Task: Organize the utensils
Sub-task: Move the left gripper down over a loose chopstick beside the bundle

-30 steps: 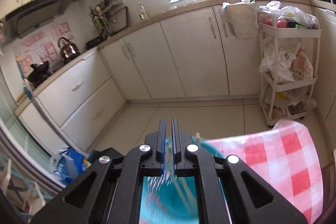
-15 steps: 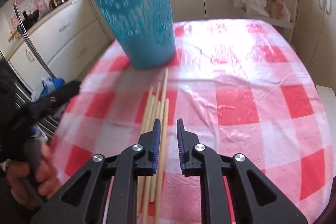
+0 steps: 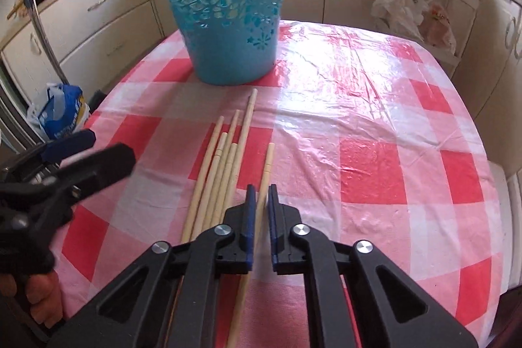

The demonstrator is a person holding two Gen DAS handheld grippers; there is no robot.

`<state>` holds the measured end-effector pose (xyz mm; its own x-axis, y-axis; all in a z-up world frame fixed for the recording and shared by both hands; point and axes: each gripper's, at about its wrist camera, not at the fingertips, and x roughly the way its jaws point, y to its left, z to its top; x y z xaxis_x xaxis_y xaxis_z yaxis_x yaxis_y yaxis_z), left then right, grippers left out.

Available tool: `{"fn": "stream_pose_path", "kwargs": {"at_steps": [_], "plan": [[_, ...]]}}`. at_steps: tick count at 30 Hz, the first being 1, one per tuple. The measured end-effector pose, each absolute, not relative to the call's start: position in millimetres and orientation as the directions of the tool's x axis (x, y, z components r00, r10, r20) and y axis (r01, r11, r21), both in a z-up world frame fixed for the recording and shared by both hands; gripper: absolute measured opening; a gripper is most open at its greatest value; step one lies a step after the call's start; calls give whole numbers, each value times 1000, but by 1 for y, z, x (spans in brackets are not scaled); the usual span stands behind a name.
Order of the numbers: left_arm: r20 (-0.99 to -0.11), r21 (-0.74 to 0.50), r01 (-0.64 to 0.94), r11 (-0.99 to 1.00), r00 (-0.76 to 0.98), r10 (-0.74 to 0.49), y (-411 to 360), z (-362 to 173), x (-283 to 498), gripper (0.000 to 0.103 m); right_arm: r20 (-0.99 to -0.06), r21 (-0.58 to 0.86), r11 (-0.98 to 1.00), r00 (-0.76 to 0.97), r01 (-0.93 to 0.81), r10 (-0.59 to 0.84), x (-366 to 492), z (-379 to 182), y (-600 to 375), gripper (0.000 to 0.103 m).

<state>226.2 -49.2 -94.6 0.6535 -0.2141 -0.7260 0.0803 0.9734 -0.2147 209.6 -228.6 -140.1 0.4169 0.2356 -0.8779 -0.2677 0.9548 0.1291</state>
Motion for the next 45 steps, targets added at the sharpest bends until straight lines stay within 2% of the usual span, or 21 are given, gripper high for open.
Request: {"fn": "stream_pose_path", "kwargs": {"at_steps": [7,17,38,45], "plan": [[-788,-51,111,992,606,-108,-82,-103,241,93,-858,256,949,409,-183,310,214,-141,-258,6],[-822,78,87,993,569,15,-97,-113,248,93,-853,281,940,399,-194,337,214,-139,-257,6],[-821,104,105,989,570,26,-103,-114,254,92,-859,266,940,390,-214,332,214,-140,-253,6],[-811,176,229,957,585,9,-105,-110,240,89,-859,269,939,389,-212,334,214,-139,-253,6]]}}
